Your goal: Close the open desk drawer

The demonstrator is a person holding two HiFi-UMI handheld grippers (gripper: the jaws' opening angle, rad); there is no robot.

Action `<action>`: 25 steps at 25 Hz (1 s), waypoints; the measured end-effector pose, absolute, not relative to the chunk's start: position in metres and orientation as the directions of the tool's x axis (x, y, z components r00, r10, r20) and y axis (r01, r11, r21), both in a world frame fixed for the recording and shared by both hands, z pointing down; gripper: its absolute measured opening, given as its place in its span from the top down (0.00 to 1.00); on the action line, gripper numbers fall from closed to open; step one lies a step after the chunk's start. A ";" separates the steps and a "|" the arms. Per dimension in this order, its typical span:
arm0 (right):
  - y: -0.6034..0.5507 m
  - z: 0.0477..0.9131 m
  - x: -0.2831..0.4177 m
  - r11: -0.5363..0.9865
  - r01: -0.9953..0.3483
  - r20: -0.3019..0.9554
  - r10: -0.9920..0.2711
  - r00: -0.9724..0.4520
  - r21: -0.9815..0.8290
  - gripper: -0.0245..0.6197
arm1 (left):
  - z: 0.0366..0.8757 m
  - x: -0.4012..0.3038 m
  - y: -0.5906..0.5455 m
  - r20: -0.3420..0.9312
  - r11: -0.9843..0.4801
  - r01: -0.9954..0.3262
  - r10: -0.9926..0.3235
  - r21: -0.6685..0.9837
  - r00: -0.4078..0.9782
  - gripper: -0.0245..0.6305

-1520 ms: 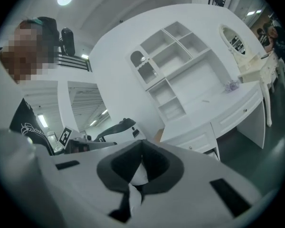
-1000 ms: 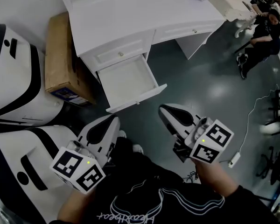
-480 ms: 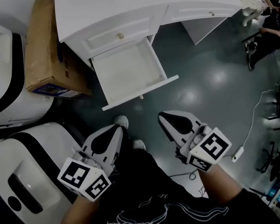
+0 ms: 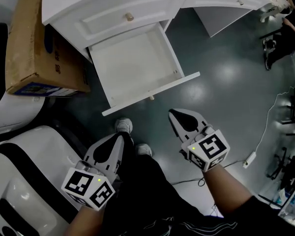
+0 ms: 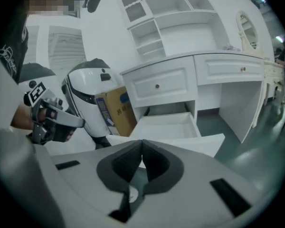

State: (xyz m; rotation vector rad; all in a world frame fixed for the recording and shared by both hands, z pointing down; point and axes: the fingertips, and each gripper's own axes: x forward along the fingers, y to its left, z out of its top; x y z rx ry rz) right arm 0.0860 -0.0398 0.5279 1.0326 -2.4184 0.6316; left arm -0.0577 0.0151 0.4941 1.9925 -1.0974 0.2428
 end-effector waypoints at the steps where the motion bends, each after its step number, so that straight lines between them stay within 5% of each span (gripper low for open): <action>1: -0.045 0.536 0.092 0.607 -0.765 0.560 -0.565 -0.606 -0.215 0.95 | 0.500 -0.059 0.016 0.520 -0.270 -0.772 -0.608 0.575 0.600 0.96; 25: -0.104 0.625 0.110 0.491 -0.861 0.621 -0.636 -0.457 -0.130 0.95 | 0.573 -0.066 0.015 0.584 -0.159 -0.763 -0.554 0.626 0.594 0.96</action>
